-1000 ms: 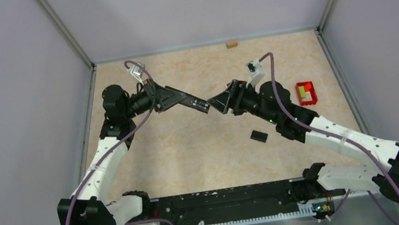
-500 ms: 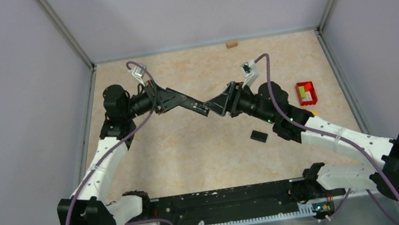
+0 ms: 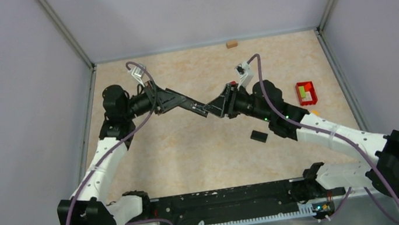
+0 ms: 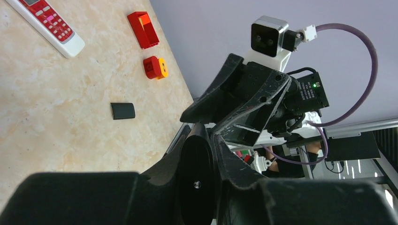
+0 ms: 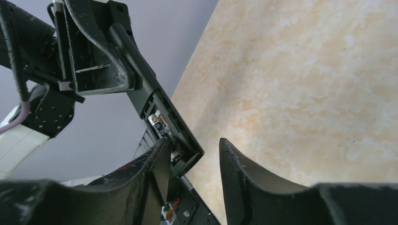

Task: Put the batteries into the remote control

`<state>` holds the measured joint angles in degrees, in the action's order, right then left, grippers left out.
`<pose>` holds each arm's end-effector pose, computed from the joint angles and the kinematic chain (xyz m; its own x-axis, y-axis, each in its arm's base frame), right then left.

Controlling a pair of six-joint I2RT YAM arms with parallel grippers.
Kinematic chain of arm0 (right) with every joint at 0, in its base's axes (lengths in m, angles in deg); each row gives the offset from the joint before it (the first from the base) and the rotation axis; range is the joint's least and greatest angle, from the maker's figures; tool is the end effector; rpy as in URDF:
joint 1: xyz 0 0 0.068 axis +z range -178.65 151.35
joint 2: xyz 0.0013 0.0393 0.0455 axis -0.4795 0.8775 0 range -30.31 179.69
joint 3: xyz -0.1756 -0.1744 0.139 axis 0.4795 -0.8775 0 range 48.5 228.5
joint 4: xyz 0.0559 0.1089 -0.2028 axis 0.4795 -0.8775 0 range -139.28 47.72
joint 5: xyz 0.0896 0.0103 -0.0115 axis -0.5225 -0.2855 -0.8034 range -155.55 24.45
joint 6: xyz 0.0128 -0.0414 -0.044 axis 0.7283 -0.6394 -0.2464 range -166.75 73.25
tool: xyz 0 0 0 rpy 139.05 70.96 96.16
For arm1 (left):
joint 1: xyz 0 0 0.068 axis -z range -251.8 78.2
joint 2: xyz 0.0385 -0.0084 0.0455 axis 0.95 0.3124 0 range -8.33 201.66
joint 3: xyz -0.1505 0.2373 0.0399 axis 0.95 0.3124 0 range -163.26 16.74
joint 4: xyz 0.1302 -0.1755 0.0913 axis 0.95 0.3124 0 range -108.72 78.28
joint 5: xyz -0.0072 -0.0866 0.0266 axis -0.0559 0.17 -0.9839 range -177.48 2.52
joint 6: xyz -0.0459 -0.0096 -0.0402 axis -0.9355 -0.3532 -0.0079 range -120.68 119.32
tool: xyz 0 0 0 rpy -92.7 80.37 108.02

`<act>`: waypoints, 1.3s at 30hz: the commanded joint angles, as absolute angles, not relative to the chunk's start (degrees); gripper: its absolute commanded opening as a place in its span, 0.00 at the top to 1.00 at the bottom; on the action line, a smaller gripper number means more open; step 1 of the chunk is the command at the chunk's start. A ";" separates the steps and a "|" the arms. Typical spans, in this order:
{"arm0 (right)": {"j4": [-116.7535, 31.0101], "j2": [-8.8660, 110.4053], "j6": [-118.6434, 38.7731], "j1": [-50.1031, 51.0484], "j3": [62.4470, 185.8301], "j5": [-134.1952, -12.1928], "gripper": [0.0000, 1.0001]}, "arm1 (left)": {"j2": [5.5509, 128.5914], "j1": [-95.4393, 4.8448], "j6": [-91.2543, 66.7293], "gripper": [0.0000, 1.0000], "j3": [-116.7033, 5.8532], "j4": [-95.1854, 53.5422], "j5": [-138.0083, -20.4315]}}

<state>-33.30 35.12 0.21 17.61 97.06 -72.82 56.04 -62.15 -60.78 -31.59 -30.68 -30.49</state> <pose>0.1695 0.1855 0.3414 -0.6520 0.3673 -0.6633 -0.4787 0.4789 0.7358 0.2169 -0.0765 0.3520 -0.8290 -0.3382 -0.4455 0.3958 0.2082 -0.8944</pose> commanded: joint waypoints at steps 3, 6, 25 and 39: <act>-34.30 31.81 -3.09 15.88 99.26 -72.41 0.37 | 55.12 -62.71 -58.27 1.00 -33.12 -31.29 -30.79; -37.97 29.26 -6.59 14.62 99.85 -71.88 0.34 | 55.91 -63.04 -57.42 1.00 -32.54 -30.45 -31.72; -80.59 48.81 -49.05 10.24 103.63 -58.39 0.34 | 57.76 -67.86 -46.54 1.00 -31.47 -13.83 -39.81; -85.24 60.40 -60.90 5.22 104.15 -64.30 0.38 | 60.21 -69.66 -46.98 1.00 -30.92 -14.31 -35.23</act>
<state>-83.49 55.86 -57.36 6.31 102.81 -63.01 59.85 -69.03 -47.42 -31.33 -12.85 -37.46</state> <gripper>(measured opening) 0.628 0.227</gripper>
